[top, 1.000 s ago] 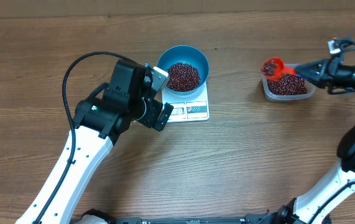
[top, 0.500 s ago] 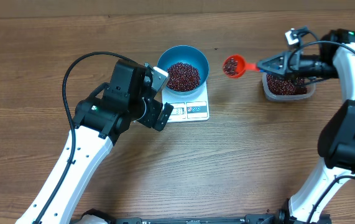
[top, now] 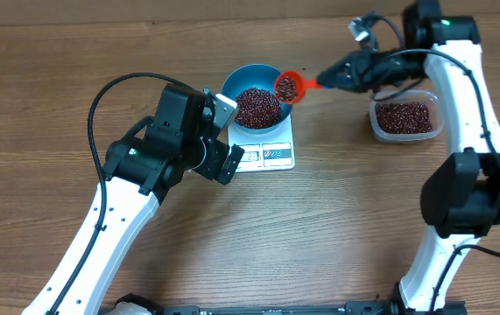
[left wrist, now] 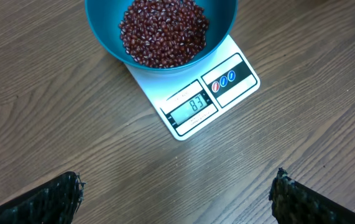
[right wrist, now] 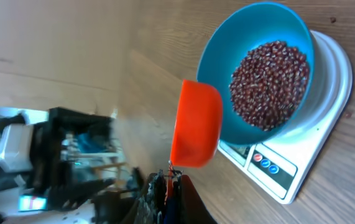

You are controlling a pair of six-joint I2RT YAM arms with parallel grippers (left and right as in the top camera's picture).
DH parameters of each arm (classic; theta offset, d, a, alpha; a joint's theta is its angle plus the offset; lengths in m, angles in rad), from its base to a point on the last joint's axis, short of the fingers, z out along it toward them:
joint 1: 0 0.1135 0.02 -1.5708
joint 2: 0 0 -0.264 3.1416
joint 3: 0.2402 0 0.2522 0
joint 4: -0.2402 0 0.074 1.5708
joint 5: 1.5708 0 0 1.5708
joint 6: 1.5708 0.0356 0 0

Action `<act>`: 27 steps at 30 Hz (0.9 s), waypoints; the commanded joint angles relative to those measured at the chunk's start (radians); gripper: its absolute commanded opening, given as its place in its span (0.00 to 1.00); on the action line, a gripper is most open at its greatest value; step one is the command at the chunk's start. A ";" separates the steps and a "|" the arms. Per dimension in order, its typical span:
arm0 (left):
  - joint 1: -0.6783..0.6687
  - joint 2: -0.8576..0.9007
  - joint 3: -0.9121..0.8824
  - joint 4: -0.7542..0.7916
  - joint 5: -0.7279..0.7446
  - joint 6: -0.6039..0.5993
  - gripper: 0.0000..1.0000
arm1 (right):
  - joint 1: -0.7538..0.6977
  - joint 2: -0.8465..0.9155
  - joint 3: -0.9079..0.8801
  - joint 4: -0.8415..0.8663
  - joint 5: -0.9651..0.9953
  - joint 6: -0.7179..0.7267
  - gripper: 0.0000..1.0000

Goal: Scoop item into bowl and weigh 150g on scale
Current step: 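Carry the filled scoop left over the blue bowl, then tip the scoop to pour beans into the blue bowl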

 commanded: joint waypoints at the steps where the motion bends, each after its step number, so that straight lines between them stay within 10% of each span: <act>1: -0.006 0.006 0.001 0.002 0.014 0.019 1.00 | 0.064 0.001 0.085 0.022 0.186 0.152 0.04; 27: -0.006 0.006 0.001 0.002 0.014 0.019 0.99 | 0.514 -0.001 0.305 0.025 1.233 0.228 0.04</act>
